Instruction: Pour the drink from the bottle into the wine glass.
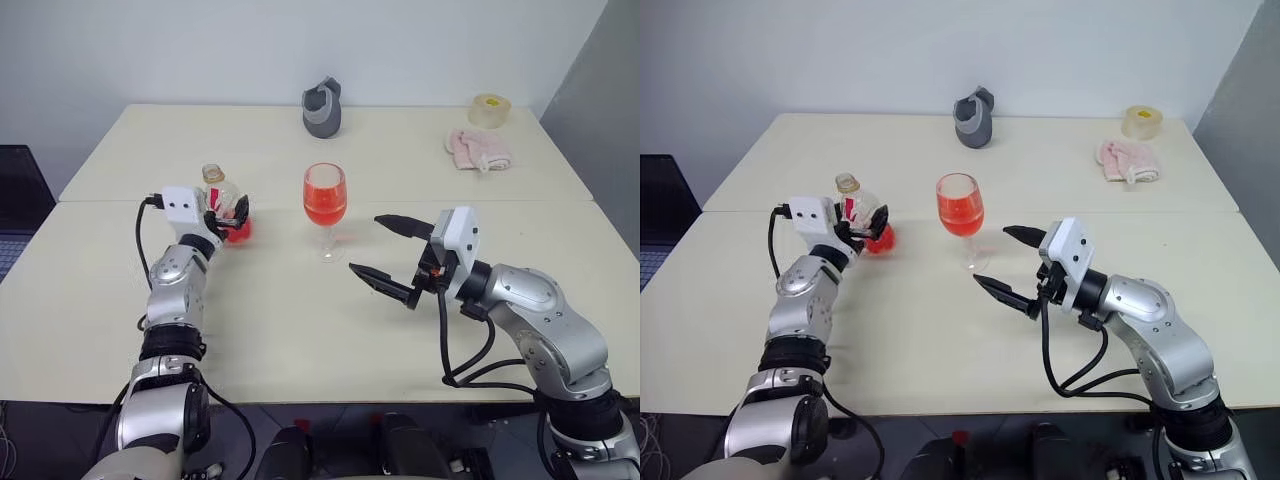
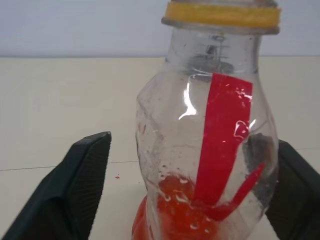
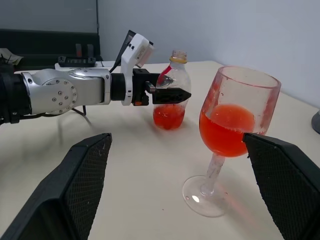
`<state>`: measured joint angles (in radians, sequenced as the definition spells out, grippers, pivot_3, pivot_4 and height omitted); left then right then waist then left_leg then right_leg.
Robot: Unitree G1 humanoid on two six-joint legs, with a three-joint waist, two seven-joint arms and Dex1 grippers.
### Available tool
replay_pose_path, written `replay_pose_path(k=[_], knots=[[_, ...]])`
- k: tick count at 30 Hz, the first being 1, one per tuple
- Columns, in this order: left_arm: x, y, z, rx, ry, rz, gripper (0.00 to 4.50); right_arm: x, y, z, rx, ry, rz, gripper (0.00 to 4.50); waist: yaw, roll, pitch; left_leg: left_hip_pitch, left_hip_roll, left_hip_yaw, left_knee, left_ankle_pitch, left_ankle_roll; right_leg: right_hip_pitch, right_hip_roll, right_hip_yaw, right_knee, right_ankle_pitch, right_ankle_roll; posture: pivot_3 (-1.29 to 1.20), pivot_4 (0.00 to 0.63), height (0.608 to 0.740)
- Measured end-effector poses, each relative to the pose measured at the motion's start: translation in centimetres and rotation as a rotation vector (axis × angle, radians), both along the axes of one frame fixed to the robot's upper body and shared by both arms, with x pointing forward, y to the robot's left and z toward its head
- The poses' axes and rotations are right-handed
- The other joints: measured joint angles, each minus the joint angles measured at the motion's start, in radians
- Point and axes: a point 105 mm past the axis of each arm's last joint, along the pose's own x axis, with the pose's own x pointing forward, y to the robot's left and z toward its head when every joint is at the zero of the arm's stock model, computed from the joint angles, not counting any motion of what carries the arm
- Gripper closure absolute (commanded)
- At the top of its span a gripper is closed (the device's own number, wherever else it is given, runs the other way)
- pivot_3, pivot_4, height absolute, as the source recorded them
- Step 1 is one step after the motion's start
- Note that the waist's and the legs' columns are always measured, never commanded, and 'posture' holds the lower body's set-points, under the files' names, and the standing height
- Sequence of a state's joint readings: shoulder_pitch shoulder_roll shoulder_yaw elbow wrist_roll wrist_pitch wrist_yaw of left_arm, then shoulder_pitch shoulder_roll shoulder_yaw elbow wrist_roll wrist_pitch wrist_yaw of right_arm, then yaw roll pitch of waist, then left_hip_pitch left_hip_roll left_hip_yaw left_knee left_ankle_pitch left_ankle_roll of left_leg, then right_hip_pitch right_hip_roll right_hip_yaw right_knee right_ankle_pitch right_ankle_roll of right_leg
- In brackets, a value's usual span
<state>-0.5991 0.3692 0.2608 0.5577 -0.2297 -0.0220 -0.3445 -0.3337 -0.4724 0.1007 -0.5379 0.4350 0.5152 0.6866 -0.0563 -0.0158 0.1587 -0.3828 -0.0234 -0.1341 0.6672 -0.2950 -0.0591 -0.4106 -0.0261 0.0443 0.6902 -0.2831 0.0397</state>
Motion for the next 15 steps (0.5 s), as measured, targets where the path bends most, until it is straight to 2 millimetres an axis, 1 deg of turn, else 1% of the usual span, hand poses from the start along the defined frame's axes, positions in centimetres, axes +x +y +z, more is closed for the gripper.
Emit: replay_pose_path(k=[6, 9, 12, 15], knots=[[-1.8, 0.3, 0.1, -0.009, 0.016, 0.017, 0.04, 0.1, -0.2, -0.3, -0.008, 0.006, -0.015, 0.00, 0.002, 0.000, 0.000, 0.000, 0.001, 0.000, 0.000, 0.000, 0.000, 0.000, 0.000, 0.000, 0.000, 0.000, 0.000, 0.00, 0.150, 0.740], [-3.1, 0.0, 0.3, -0.017, 0.028, 0.007, 0.04, -0.1, -0.5, -0.5, -0.018, 0.012, -0.023, 0.00, 0.002, 0.000, 0.000, 0.000, 0.001, 0.000, -0.001, 0.000, 0.000, 0.001, -0.001, 0.000, -0.001, 0.000, 0.000, 0.00, 0.150, 0.740], [-4.8, 0.0, -0.8, -0.042, 0.082, 0.017, 0.04, -0.4, -1.1, -1.3, -0.026, 0.041, -0.038, 0.00, 0.003, 0.000, 0.000, 0.001, 0.002, 0.000, -0.001, 0.000, 0.000, 0.001, -0.002, 0.000, -0.001, 0.000, 0.000, 0.00, 0.150, 0.740], [-6.5, -0.1, -1.9, -0.072, 0.146, 0.043, 0.04, -0.8, -2.2, -1.7, -0.041, 0.058, -0.073, 0.00, 0.008, 0.000, 0.000, 0.001, 0.002, -0.001, -0.001, -0.001, 0.001, 0.002, -0.002, 0.000, -0.002, 0.000, 0.000, 0.00, 0.150, 0.740]])
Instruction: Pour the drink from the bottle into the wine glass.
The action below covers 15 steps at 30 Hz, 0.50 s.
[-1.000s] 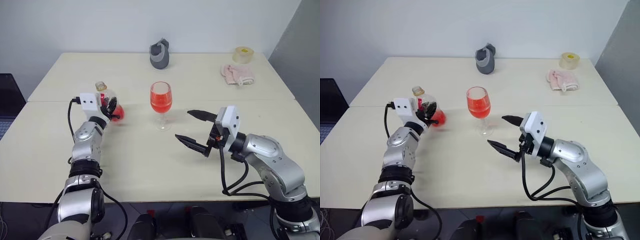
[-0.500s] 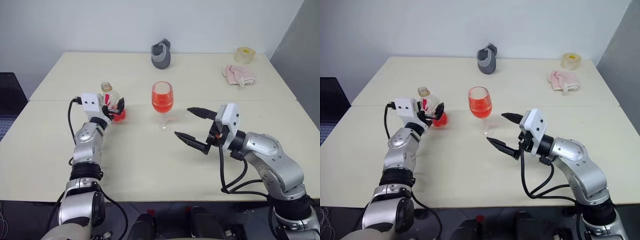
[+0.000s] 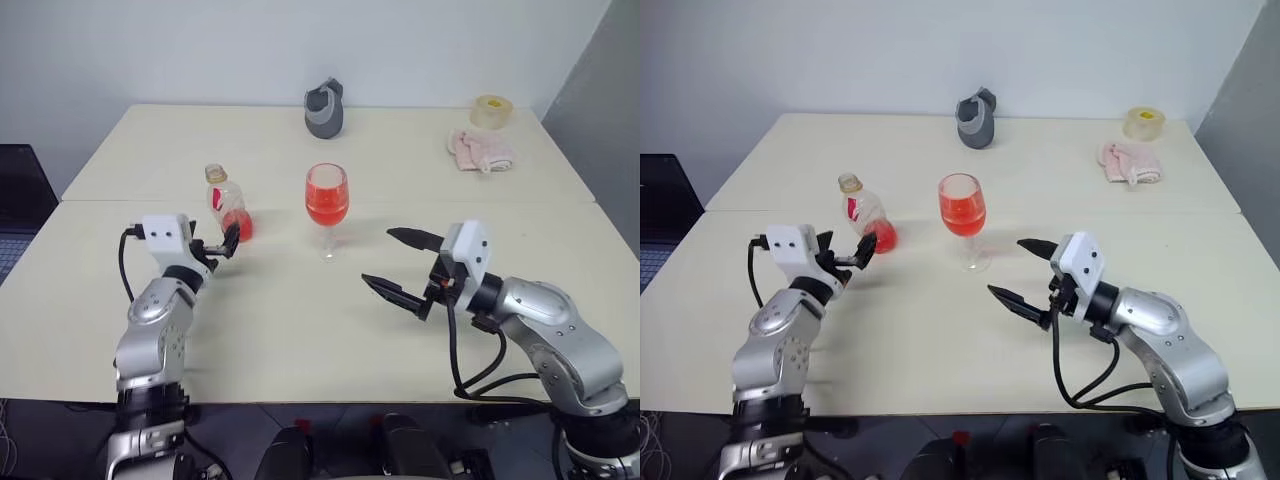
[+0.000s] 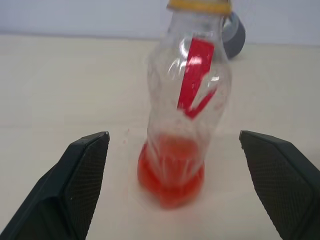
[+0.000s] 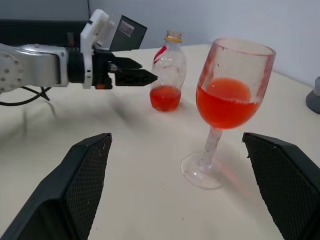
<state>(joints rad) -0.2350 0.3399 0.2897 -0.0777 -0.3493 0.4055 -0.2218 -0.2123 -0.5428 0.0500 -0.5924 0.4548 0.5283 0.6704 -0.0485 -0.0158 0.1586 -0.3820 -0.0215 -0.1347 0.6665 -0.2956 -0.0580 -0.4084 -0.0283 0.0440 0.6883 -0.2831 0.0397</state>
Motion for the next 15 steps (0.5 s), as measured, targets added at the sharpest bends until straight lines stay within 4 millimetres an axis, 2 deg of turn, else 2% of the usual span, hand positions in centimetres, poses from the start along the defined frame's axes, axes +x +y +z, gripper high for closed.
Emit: replay_pose_path(k=[3, 5, 11, 15], knots=[[-1.3, -0.5, -0.6, -0.001, 0.056, 0.021, 0.04, 0.0, -1.3, -0.6, 0.012, 0.034, -0.092, 0.00, 0.009, 0.000, 0.000, 0.001, 0.000, 0.000, 0.000, 0.000, 0.001, 0.002, 0.000, 0.000, -0.001, 0.000, 0.000, 0.00, 0.150, 0.740], [-1.7, -1.3, -0.3, 0.014, 0.070, 0.028, 0.04, 0.5, -2.7, -1.0, 0.043, 0.051, -0.231, 0.00, 0.018, 0.000, 0.000, 0.001, -0.001, 0.001, 0.000, 0.000, 0.001, 0.002, 0.000, 0.000, -0.001, 0.000, 0.000, 0.00, 0.150, 0.740], [-1.7, -5.3, -0.8, 0.074, 0.099, -0.005, 0.04, 1.7, -6.9, -2.7, 0.078, 0.092, -0.674, 0.00, 0.021, 0.000, -0.001, 0.001, -0.001, 0.003, 0.000, 0.000, -0.001, 0.003, 0.000, 0.001, -0.002, 0.000, 0.000, 0.00, 0.150, 0.740], [-1.7, -7.6, -1.3, 0.044, 0.099, -0.058, 0.04, 1.2, -8.2, -4.5, 0.101, 0.160, -0.852, 0.00, 0.019, 0.000, -0.001, 0.002, -0.001, 0.004, -0.001, 0.000, -0.001, 0.003, 0.001, 0.001, -0.002, 0.000, 0.000, 0.00, 0.150, 0.740]])
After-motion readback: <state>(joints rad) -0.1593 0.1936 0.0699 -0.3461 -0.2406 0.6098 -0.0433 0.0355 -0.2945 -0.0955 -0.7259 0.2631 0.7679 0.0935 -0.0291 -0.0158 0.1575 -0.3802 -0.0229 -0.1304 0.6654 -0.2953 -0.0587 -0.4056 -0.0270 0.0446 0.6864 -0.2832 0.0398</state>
